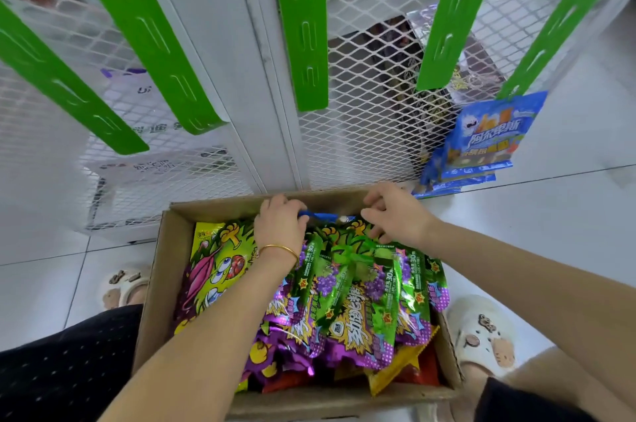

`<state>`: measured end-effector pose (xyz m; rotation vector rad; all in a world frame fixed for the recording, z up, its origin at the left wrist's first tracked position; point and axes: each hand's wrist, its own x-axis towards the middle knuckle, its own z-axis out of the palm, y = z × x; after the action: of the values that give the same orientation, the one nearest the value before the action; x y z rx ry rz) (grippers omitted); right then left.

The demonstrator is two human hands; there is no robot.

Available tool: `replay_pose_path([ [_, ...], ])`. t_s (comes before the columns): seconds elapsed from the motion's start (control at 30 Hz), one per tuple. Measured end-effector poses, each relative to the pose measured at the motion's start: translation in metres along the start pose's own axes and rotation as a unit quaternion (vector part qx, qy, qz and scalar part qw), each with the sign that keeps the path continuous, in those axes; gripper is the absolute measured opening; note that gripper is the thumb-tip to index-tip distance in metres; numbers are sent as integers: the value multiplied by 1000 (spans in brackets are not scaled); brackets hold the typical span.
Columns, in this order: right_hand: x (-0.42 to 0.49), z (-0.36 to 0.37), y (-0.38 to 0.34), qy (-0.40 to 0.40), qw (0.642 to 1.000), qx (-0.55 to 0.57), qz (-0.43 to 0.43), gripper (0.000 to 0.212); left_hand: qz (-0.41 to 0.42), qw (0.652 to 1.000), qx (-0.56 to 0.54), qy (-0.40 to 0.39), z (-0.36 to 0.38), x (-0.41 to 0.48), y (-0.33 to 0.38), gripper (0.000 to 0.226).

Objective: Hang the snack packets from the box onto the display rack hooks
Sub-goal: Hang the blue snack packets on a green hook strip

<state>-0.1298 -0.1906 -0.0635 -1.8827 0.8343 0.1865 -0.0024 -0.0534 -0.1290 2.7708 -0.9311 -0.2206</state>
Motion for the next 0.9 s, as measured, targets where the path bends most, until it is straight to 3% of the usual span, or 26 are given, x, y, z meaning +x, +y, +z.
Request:
replay_pose_path([
  [0.1, 1, -1, 2, -1, 1000, 0, -1, 14, 4, 999, -23, 43, -1, -1, 5, 20],
  [0.2, 2, -5, -1, 15, 1000, 2, -23, 14, 60, 984, -145, 80, -20, -3, 8, 15],
  [0.33, 4, -21, -12, 67, 995, -7, -76, 24, 178, 951, -252, 19, -63, -10, 18, 19],
  [0.43, 2, -35, -16, 78, 992, 7, -95, 30, 185, 928, -322, -8, -92, -22, 31, 36],
  [0.53, -10, -45, -17, 49, 989, 95, -104, 32, 208, 887, -408, -55, -109, -34, 51, 12],
  [0.67, -23, -55, -7, -13, 966, 242, -95, 33, 262, 834, -467, -132, -126, -41, 76, 35],
  [0.8, -32, -81, 7, -37, 938, 339, -61, 42, 281, 820, -471, -162, -136, -42, 99, 38],
  [0.9, -44, -103, 14, -33, 924, 372, -82, 14, 258, 839, -453, -156, -134, -37, 113, 50],
])
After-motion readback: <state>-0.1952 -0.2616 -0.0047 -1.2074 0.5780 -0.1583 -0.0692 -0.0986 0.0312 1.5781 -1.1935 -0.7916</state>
